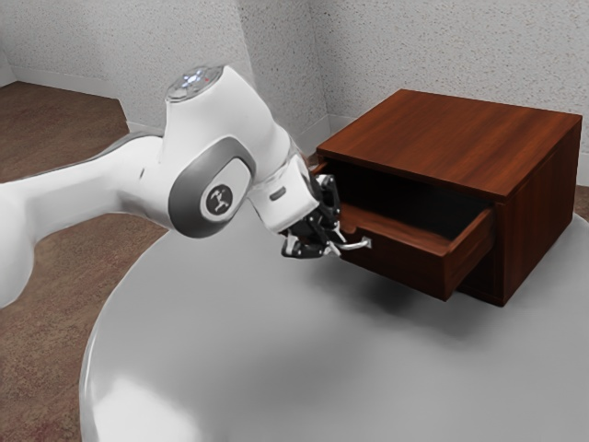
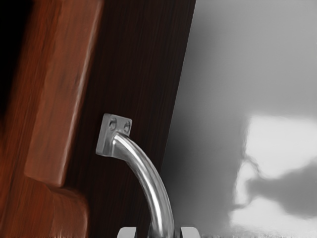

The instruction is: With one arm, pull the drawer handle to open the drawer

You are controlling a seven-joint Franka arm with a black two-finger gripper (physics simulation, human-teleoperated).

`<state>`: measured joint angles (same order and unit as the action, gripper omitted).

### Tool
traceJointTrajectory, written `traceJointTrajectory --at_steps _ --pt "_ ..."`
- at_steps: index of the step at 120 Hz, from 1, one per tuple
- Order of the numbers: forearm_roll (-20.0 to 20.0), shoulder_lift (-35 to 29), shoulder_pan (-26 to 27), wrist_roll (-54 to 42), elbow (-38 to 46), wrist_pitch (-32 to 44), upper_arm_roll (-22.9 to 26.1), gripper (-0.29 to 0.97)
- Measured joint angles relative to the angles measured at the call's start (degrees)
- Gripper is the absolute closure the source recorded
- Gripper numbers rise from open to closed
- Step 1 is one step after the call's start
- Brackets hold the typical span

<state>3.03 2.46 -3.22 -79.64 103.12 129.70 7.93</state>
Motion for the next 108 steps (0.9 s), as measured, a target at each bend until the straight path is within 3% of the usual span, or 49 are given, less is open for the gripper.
traceJointTrajectory --at_steps 80,96,108 --pt "0.0 -9.9 1.8 0.6 11.8 2.2 -2.5 0.65" --pt "-0.1 -14.7 2.2 0.6 15.5 2.1 -3.0 0.66" --pt "0.0 -22.8 0.8 1.0 19.0 0.8 -2.9 0.63"
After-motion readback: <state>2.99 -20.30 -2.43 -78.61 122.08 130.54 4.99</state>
